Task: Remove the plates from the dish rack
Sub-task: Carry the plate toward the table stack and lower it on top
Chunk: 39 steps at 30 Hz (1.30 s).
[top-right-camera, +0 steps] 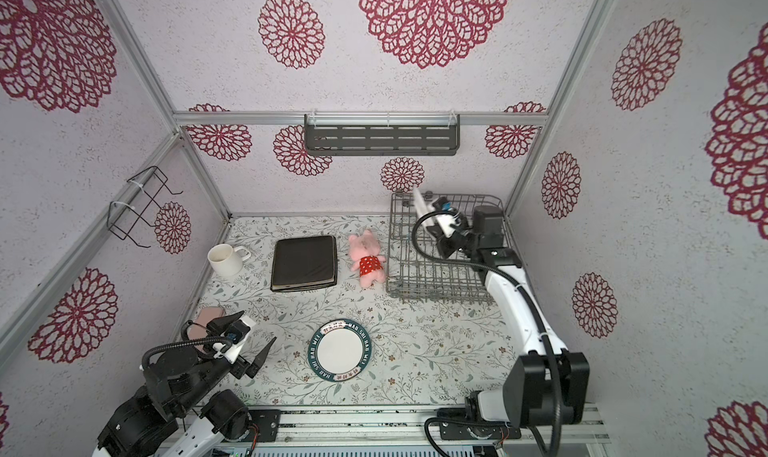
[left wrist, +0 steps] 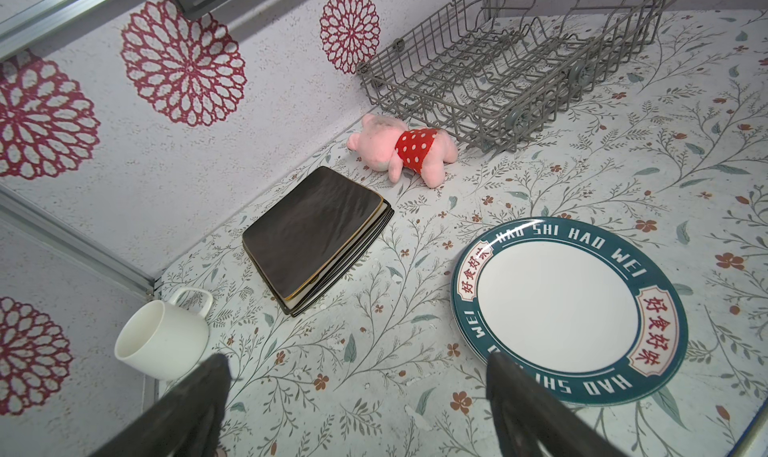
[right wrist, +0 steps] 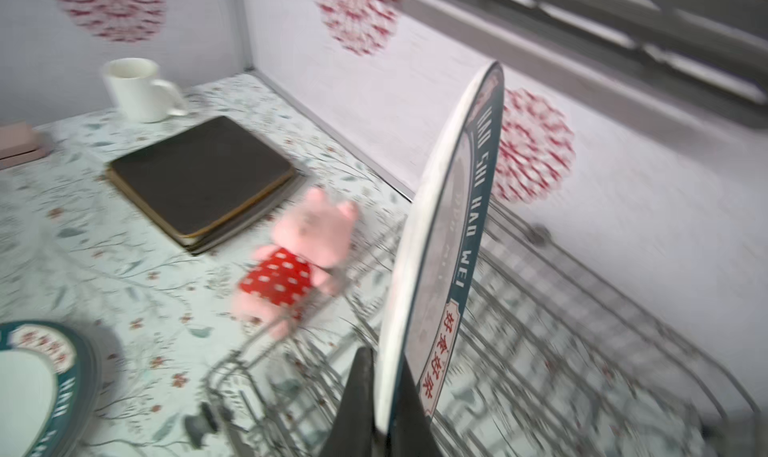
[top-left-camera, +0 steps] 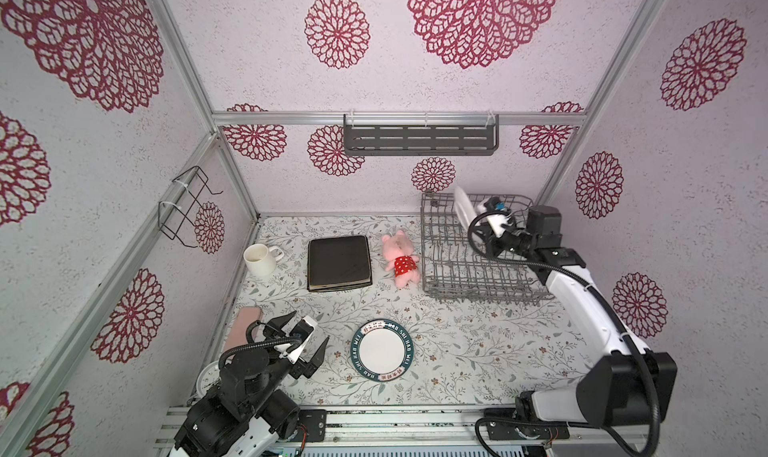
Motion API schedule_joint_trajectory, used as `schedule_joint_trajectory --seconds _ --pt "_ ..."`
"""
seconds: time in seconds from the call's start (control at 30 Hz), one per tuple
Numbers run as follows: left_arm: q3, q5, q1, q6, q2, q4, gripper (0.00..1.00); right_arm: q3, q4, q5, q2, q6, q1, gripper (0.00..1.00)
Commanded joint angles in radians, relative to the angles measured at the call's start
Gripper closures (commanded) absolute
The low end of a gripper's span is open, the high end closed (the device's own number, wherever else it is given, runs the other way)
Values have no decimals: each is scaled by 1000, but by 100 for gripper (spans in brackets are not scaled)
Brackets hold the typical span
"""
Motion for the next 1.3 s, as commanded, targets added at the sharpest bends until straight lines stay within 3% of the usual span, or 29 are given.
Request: schedule_joint_trajectory --seconds 0.0,0.17,0.33,0.5,0.8,1.27 --pt "-5 4 -14 13 -9 19 3 -35 80 127 -77 -106 113 100" --pt "-5 4 -17 13 -12 21 3 -102 63 307 -132 -182 391 100" --pt "-6 3 -17 15 -16 23 3 -256 174 584 -156 -367 681 100" --pt "-8 -1 -17 15 -25 24 3 -321 224 764 -130 -509 870 100" --pt "-8 0 -19 15 -31 23 3 -414 177 963 -30 -637 1084 100" --pt "-9 29 -19 21 -28 17 3 -525 302 1034 -20 -593 1189 100"
